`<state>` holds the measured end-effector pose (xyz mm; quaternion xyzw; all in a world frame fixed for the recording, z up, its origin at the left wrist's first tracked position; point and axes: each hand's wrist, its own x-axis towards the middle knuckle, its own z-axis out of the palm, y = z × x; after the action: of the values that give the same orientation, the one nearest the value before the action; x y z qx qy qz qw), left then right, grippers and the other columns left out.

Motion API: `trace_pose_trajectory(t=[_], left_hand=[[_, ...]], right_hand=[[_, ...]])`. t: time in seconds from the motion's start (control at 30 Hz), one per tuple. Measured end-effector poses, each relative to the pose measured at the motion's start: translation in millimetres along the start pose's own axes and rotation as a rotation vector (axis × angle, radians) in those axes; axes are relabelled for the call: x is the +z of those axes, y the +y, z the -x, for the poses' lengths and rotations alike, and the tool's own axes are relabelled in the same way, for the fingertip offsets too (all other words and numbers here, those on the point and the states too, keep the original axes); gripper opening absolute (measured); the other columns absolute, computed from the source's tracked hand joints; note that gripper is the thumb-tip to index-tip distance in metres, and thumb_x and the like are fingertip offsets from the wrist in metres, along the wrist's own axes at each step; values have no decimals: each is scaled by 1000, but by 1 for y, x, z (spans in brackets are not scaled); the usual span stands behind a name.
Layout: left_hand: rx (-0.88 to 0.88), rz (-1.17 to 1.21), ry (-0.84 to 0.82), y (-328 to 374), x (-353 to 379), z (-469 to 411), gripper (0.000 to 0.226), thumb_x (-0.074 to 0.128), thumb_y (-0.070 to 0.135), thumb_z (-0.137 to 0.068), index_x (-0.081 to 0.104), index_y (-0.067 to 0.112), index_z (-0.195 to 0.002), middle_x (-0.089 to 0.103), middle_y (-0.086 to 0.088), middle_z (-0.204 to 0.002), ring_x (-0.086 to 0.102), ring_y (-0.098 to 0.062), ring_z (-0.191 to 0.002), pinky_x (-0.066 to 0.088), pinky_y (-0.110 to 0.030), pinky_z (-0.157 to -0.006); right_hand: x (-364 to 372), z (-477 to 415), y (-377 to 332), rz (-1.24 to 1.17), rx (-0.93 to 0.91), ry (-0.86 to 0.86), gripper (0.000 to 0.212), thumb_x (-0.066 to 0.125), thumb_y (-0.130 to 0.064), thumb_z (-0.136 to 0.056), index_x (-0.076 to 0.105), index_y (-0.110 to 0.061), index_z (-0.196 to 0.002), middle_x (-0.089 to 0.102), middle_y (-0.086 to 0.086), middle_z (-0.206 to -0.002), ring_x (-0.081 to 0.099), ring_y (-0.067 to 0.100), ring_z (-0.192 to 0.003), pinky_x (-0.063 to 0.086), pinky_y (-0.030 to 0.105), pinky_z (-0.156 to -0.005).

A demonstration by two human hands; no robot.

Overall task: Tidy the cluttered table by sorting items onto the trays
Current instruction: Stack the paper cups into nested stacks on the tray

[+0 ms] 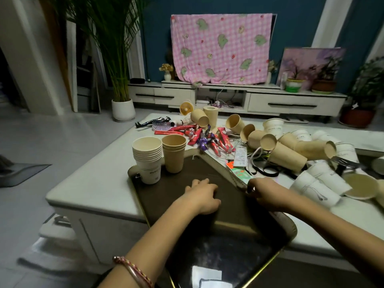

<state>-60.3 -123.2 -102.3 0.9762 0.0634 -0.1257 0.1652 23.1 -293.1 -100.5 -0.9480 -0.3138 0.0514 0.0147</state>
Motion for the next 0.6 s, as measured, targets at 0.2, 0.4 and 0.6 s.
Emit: trace_pose_trajectory(t=[0.2,0.4,0.6], left_hand=[[103,-82,31,26,24,-9,59,44,38,-94,21,24,-147,8,-4,-157,5,-28,-143,11,-43,-114],[106,-129,58,34,29,-15,59,43,42,-94,24,23,-146,16,-4,-155,13,-29,-141,17,-45,-111],[48,-112,74,21,31,-24,64,38,52,-93,18,26,-147,5,-7,-157,4,-29,-143,6,-46,-114]], right_hand=[[-17,38,27,-108,-65,254,28,55,-26,-91,56,-17,-117,58,4,-112,53,14,-90,39,25,-74],[-50,49,88,168,74,118,51,58,-33,-88,43,-19,-135,42,6,-132,51,26,-112,45,36,-90],[-62,38,79,164,-3,14,5,61,-16,-85,63,-14,-82,52,-1,-80,53,23,-82,35,24,-62]])
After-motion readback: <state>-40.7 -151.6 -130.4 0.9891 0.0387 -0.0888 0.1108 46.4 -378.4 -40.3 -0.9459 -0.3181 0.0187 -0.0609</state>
